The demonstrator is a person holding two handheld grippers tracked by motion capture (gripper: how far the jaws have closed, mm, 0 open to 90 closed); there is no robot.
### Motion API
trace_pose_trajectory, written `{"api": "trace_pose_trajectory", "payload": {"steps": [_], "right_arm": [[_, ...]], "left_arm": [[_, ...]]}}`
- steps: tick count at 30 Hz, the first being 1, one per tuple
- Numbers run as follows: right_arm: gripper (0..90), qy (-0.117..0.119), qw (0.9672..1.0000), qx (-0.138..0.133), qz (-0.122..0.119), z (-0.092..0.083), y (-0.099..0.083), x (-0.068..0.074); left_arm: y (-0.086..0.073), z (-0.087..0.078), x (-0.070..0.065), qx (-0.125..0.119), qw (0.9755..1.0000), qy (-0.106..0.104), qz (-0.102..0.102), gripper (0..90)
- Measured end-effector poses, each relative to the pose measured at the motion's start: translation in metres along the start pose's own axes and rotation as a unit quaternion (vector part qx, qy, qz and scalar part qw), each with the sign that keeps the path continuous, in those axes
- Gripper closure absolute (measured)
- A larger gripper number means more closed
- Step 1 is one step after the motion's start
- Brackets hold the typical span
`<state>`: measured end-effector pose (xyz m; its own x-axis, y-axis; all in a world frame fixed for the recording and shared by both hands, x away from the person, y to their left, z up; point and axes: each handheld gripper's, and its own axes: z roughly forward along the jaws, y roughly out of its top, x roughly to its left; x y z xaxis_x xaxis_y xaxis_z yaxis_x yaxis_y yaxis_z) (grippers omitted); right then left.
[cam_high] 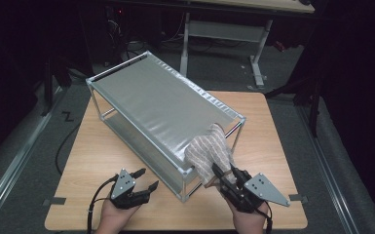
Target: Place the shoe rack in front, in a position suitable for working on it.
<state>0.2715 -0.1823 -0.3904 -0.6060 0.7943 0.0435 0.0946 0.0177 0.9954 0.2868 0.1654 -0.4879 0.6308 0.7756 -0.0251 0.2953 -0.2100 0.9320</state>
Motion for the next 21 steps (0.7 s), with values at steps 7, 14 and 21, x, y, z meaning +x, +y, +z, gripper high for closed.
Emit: {"api": "trace_pose_trajectory", "payload": {"steps": [7, 14, 21], "right_arm": [[65.4, 0.023, 0.9997, 0.003, -0.012, -0.003, -0.001, 0.016], [65.1, 0.019, 0.9996, 0.011, -0.017, 0.000, -0.003, 0.017], [65.0, 0.005, 0.9998, 0.014, -0.011, 0.005, -0.005, 0.004]], "left_arm": [[0.001, 0.000, 0.000, -0.002, 1.0000, -0.003, 0.000, 34.7], [0.001, -0.002, 0.000, -0.002, 1.0000, -0.002, 0.000, 34.7], [-0.002, -0.007, 0.002, -0.002, 1.0000, 0.005, -0.003, 34.7]]}}
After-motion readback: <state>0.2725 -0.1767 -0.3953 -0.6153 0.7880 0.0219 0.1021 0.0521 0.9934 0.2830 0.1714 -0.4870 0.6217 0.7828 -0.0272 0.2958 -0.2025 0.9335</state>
